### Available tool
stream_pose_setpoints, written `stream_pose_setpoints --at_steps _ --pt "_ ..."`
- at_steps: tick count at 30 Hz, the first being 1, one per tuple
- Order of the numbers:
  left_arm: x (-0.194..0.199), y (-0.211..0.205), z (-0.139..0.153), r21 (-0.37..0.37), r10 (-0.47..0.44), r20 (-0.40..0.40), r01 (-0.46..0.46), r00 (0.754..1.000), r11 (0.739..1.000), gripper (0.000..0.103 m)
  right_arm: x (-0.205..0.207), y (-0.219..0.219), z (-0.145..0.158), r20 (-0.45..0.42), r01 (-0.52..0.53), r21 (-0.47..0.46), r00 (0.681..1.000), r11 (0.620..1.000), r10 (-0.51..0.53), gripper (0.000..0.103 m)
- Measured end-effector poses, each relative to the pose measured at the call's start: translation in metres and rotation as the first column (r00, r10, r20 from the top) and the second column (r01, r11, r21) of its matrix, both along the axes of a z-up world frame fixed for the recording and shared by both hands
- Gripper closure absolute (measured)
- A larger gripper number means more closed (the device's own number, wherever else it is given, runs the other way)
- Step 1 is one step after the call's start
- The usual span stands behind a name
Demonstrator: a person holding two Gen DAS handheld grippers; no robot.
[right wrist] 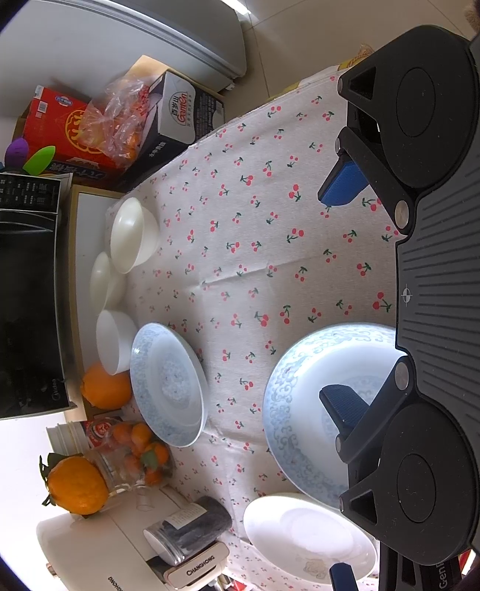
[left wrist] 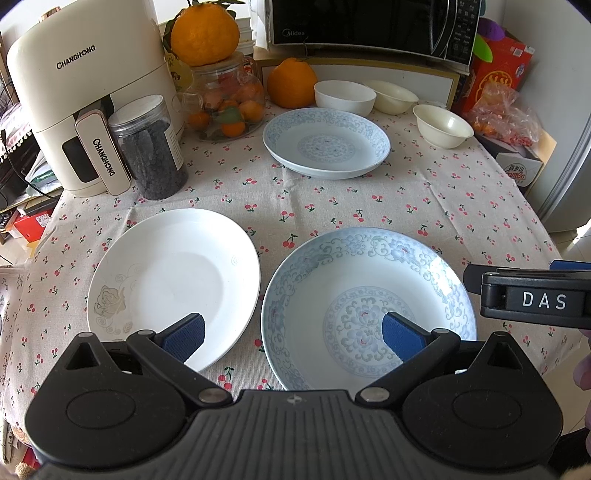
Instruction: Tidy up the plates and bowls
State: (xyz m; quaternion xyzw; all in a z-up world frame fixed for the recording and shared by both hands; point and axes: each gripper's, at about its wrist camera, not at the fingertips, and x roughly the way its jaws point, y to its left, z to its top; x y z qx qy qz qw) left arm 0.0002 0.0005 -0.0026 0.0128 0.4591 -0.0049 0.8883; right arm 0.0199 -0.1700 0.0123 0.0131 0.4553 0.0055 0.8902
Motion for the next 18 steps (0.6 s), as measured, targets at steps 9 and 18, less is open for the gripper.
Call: stream_pose_setpoints --at_steps 9,18 --pt "-0.0004 0.0003 -0.001 0.0 -0.001 -0.004 0.001 1.0 1.0 0.0 0.0013 -0.001 0.0 -0.015 0.005 0.001 1.0 1.0 -0.005 0.0" --pt "0.0005 -0.0021 -0.0023 -0.013 0.001 -0.008 -0.001 1.0 1.0 0.001 0.0031 0.0001 -0.0015 -0.023 0.008 0.002 1.0 1.0 -0.008 0.0"
